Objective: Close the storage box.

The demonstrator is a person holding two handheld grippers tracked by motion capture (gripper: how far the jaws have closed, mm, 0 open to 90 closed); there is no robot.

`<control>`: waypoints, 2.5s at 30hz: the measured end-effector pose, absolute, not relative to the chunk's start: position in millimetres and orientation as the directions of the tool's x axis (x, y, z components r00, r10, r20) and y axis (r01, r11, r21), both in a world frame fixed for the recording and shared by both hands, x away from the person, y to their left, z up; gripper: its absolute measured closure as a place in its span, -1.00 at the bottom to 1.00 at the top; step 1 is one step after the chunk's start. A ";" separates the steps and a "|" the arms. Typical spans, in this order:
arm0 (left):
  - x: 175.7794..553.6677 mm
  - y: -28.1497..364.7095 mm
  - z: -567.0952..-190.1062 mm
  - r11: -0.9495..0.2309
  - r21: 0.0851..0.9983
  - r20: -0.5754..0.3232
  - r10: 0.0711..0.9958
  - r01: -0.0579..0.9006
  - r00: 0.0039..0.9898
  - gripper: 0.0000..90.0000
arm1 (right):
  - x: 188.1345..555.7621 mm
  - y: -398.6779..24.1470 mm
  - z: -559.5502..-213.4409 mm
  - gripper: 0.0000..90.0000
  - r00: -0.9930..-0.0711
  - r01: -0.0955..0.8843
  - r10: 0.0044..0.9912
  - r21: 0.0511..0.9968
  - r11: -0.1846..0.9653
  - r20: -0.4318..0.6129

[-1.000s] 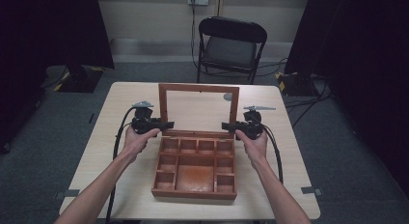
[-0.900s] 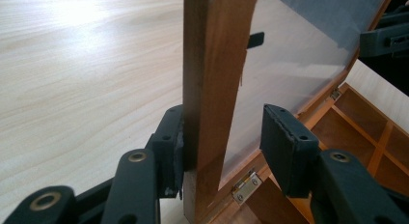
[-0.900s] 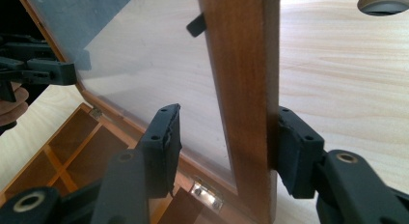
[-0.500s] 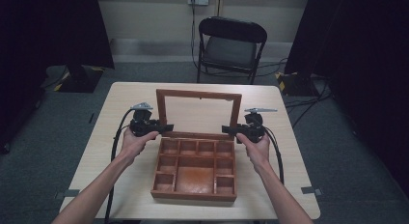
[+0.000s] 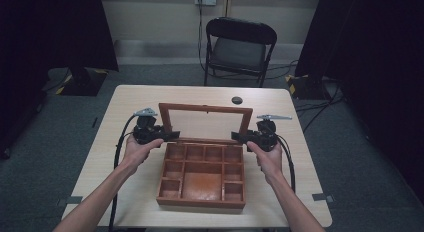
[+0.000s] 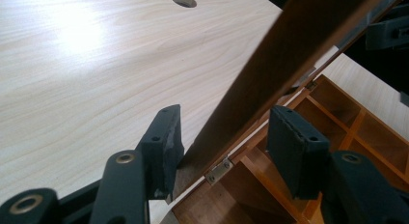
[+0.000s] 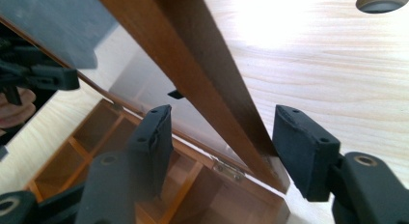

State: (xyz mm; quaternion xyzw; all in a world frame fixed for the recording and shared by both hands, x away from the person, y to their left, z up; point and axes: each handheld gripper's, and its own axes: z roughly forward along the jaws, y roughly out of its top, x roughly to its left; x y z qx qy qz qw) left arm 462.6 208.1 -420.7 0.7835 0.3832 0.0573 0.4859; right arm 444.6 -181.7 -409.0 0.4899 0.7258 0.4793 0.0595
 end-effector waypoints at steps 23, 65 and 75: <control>440.2 218.3 -417.0 -0.185 0.835 -0.288 0.657 0.519 0.697 0.00 | 432.3 -178.4 -410.0 -0.23 -0.531 0.639 0.774 0.763 0.097 0.346; 438.1 205.3 -402.3 -0.186 0.835 -0.305 0.626 0.517 0.718 -0.35 | 416.3 -217.4 -413.4 -0.02 -0.456 0.680 0.837 0.725 0.108 0.303; 426.5 205.6 -399.4 -0.216 0.836 -0.277 0.628 0.504 0.727 -0.47 | 415.2 -223.1 -404.3 -0.04 -0.442 0.663 0.844 0.744 0.079 0.305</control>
